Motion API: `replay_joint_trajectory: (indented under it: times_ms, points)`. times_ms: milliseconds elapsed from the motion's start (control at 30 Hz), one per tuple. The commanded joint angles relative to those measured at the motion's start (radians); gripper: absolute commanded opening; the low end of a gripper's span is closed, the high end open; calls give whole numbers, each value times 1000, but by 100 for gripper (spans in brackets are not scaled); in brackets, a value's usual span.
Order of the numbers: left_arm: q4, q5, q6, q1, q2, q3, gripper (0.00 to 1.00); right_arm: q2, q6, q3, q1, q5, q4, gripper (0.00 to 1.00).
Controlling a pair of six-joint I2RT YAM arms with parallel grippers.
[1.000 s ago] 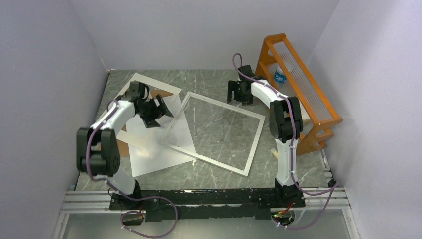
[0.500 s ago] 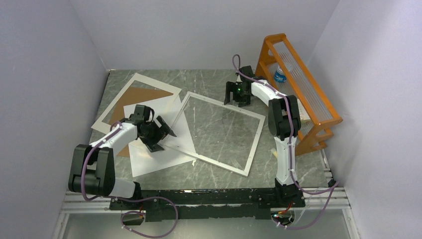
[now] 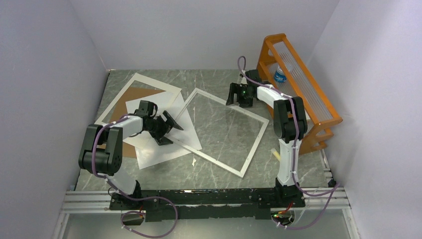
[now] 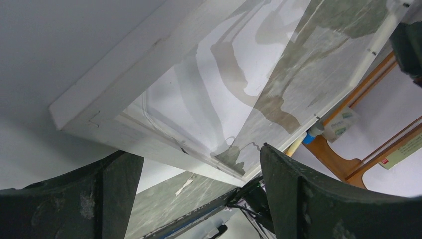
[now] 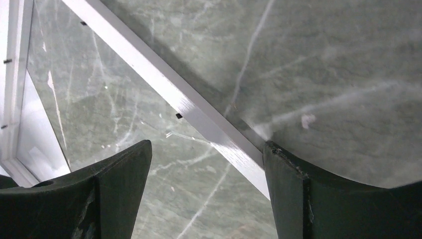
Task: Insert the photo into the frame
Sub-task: Adjust the photo frame at the center of the board.
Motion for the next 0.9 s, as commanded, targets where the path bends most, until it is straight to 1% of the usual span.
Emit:
replay_joint_trajectory:
  times_ms: [0,133,300,400,500,867]
  points:
    - [126,86,39,-6,31,107,89,-105,61,-106,28,-101,0,84]
    - [116,105,56,-6,70,163,89,-163,101,-171,27,-117,40,83]
    - [153,127,36,-6,99,183,89,-223,145,-233,30,-122,63,83]
    - [170,138,38,-6,119,194,88,-259,179,-272,30,-111,77,82]
    - [184,181,55,-6,159,225,87,-300,211,-318,32,-94,89,82]
    - [172,249,94,-11,271,353,87,-402,321,-474,36,-60,148,82]
